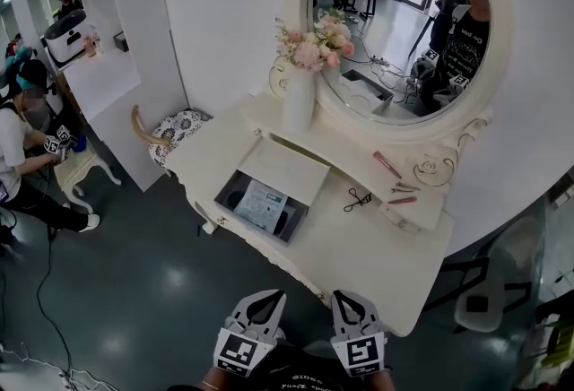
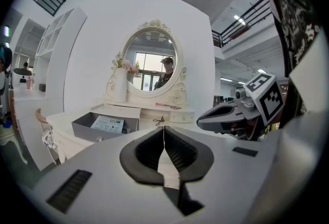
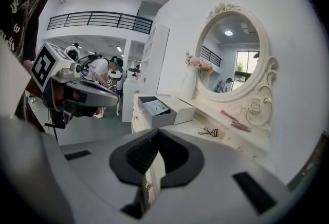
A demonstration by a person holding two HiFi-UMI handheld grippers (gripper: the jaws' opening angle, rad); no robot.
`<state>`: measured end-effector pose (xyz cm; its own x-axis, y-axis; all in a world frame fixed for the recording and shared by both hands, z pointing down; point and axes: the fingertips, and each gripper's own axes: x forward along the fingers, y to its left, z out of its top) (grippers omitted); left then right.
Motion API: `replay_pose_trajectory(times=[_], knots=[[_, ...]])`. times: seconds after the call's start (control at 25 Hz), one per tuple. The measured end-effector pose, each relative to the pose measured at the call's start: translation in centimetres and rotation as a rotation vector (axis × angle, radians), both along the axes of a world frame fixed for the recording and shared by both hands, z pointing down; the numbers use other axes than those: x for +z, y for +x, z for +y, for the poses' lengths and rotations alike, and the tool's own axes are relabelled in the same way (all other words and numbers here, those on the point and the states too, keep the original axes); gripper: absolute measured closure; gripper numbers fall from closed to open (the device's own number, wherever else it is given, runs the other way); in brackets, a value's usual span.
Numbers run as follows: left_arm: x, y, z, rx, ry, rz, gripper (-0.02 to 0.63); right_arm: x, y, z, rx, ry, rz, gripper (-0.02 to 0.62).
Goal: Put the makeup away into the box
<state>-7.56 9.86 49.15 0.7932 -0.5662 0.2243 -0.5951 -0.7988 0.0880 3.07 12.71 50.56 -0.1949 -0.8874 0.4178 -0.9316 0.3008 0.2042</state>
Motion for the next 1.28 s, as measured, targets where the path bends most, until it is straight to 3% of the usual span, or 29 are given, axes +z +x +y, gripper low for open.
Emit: replay_pose_trajectory(times=[0.24,0.84,1.28], knots=[[-0.1,-0.2,0.0,0.015,-0.003,0.007,0.59,0.1,-0.1,0.2,0.018,-0.008,0.006,0.586],[0.3,-2.0,-0.3,-0.058,-0.004,-0.021,0.589,0.6,-1.2,-0.5,-0.035,-0.002,-0.037,0.586],[-0.3,-0.7,-3.1,-0.096,-0.009,-0.021,0.589,-0.9,1.1,-3.9,-0.032,0.04,-0.077,0.586]])
